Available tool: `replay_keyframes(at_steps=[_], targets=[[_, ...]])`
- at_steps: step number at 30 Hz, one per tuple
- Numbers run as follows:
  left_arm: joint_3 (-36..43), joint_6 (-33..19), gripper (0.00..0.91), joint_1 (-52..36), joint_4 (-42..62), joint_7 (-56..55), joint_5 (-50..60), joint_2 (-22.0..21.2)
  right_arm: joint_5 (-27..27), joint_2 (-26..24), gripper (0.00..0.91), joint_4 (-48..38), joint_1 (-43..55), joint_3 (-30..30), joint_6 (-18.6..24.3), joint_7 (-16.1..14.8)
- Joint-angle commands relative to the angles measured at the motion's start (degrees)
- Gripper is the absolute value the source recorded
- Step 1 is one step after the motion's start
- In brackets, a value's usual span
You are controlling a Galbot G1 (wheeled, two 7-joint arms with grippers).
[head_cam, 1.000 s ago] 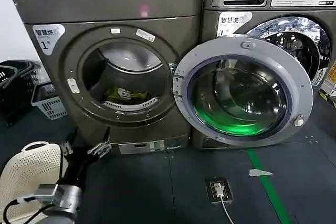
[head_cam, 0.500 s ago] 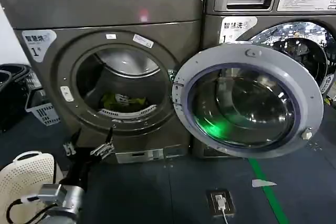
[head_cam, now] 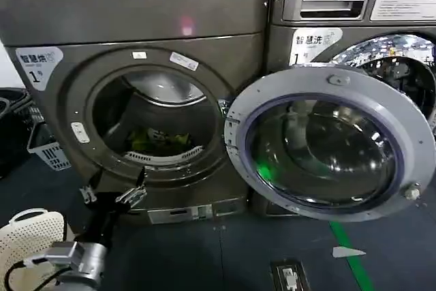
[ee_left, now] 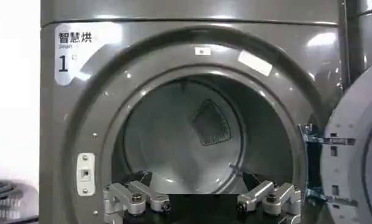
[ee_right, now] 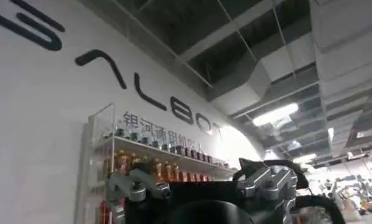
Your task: Grasp the clothes from the dryer.
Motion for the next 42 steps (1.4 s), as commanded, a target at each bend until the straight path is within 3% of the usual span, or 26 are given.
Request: replay_keyframes(at_steps=[1, 13, 21, 27, 38, 42], targets=[[-0.2, 0.0, 0.907, -0.1, 0.0, 0.1, 0.0, 0.0, 0.0, -0.1, 0.907, 0.0, 0.2, -0.2, 0.3, 0.2], [-0.1, -0.2, 0.907, -0.4, 0.6, 0.2, 0.0, -0.1, -0.3, 0.7, 0.907, 0.3, -0.2, 0.5, 0.0, -0.6], [0.0, -0.6, 0.907, -3.5, 4.0, 0.2, -0.2, 0.3, -7.7, 2.0, 0.907, 2.2, -2.1, 2.0, -0.1, -4.2], [1.4, -0.6, 0.907, -13.0, 12.1, 0.8, -0.2, 1.8, -7.8, 1.8, 0.907, 2.5, -3.4, 4.0, -0.2, -3.6], [5.9, -1.1, 0.907, -36.7, 39.8, 0.3, -0.5, 4.3, -7.5, 2.6, 0.907, 1.9, -5.1, 6.1, 0.4, -3.7], [8.9, 1.8, 0.907, -42.2, 48.5, 9.7, 6.4, 7.6, -7.5, 2.8, 0.907, 1.3, -5.9, 7.0, 0.7, -3.8]])
